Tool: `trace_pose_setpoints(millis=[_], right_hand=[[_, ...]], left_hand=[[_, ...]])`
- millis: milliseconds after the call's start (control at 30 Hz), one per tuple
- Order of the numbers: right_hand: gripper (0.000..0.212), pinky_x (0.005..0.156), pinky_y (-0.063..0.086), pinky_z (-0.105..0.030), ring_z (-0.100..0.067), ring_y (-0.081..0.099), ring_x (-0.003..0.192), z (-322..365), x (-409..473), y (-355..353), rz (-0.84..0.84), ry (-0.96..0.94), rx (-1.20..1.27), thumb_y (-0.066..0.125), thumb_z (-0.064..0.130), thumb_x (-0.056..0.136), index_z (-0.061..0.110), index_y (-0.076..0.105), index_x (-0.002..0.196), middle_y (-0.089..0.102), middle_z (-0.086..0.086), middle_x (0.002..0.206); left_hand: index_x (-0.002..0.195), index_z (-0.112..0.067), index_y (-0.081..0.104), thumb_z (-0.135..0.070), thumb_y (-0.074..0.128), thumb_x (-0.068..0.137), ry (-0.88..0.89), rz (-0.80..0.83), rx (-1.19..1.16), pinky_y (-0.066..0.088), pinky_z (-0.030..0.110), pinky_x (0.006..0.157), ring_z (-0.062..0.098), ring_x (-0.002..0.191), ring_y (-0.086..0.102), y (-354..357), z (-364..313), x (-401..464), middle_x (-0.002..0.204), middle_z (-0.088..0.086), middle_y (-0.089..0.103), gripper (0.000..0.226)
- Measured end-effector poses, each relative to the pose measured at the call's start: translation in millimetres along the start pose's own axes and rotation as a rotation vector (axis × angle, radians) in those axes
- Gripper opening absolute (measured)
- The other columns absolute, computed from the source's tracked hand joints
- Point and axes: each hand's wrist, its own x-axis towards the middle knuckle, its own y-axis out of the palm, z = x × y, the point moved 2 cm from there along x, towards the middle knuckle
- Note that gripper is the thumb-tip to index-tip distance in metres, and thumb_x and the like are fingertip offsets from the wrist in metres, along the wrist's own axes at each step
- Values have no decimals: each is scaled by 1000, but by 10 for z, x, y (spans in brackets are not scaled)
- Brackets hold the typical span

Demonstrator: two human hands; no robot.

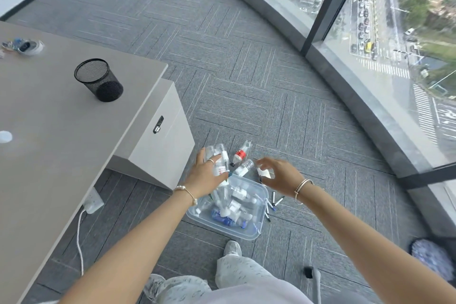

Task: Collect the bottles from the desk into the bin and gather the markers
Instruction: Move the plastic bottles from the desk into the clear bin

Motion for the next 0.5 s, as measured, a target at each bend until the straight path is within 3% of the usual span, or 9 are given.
trace_pose_setpoints(millis=[367, 500], right_hand=[[36, 94, 49, -34, -16, 60, 103, 274, 64, 101, 45, -38, -35, 58, 26, 85, 24, 51, 121, 63, 1, 117], [37, 96, 48, -30, -14, 59, 106, 472, 109, 143, 61, -60, -43, 57, 25, 86, 23, 50, 122, 62, 1, 119]], left_hand=[[135, -18, 42, -43, 52, 90, -34, -55, 3, 45, 34, 92, 27, 114, 54, -231, 201, -143, 147, 5, 25, 52], [132, -19, 44, -43, 52, 90, -17, -82, -20, 44, 35, 96, 26, 120, 50, -331, 312, -233, 146, 6, 27, 49]])
